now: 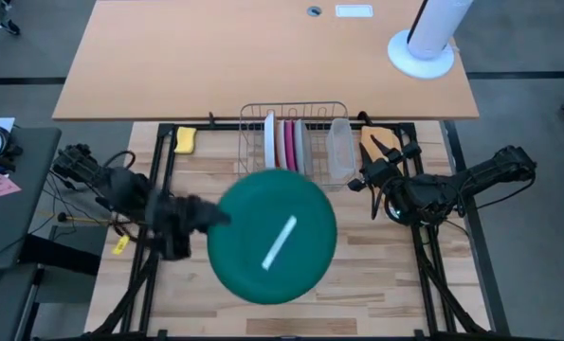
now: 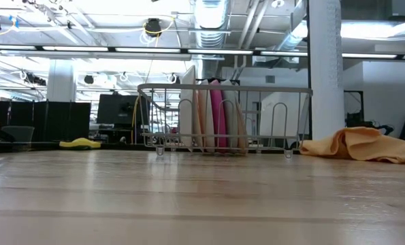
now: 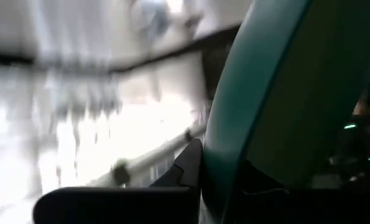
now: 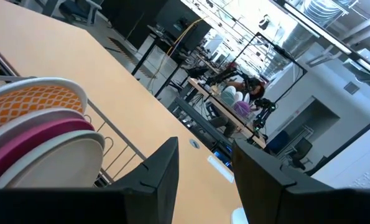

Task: Sort dishes
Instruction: Put the green plate into the dish rack

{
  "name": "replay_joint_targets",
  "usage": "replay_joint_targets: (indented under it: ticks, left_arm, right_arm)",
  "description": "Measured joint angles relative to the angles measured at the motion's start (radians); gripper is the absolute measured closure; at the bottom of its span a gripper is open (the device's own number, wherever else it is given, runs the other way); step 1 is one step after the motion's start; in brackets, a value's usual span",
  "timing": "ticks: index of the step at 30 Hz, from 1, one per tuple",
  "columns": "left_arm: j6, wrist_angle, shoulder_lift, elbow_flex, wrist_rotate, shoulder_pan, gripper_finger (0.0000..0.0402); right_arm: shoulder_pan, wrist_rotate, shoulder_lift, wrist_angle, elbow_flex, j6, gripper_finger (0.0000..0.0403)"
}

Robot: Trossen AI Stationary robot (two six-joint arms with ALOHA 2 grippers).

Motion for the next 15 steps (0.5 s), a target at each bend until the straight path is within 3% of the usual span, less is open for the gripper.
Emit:
replay_joint_targets:
  ticks: [7, 15]
  left_arm:
    - [-0.382, 0.284, -0.001, 0.0, -0.244, 0.041, 0.0393]
    - [-0.81, 0.429, -0.002, 0.0, -0.691, 0.158, 0.0393]
  right_arm:
    - [0.0, 0.0, 0.0, 0.0, 0.0, -0.015, 0.0255]
    - [0.0, -0.006, 0.0, 0.0, 0.0, -0.019, 0.0255]
